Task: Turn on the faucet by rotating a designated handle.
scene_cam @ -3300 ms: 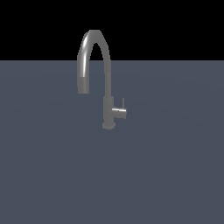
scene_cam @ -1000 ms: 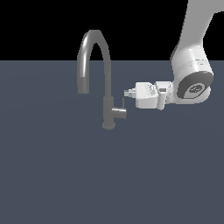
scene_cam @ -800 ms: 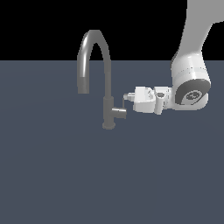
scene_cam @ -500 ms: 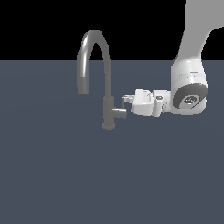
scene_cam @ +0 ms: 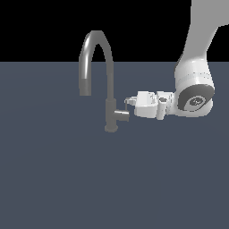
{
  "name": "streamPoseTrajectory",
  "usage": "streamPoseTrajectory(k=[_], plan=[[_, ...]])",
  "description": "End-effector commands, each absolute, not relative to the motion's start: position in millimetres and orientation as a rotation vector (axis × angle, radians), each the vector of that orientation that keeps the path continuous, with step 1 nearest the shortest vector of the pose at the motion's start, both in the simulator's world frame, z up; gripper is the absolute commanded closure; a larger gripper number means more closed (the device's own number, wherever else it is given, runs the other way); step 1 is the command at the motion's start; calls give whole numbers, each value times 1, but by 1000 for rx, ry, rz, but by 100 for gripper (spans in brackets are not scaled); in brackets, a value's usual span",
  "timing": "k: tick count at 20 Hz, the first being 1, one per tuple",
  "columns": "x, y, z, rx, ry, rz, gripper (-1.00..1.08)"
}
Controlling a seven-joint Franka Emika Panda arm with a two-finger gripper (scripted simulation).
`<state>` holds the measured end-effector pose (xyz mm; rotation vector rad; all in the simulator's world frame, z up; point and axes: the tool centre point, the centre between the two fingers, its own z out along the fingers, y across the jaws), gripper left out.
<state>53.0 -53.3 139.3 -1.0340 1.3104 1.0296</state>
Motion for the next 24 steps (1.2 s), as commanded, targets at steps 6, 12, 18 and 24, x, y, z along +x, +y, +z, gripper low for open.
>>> streamPoseTrajectory(k=[6,12,18,24], plan=[[34,-49,148,-1034,1310,1029,108],[25,-47,145,-1033,1312,1028,108],[5,-42,145,-1034,1311,1029,108],[-3,-40,141,-1037,1308,1020,108]])
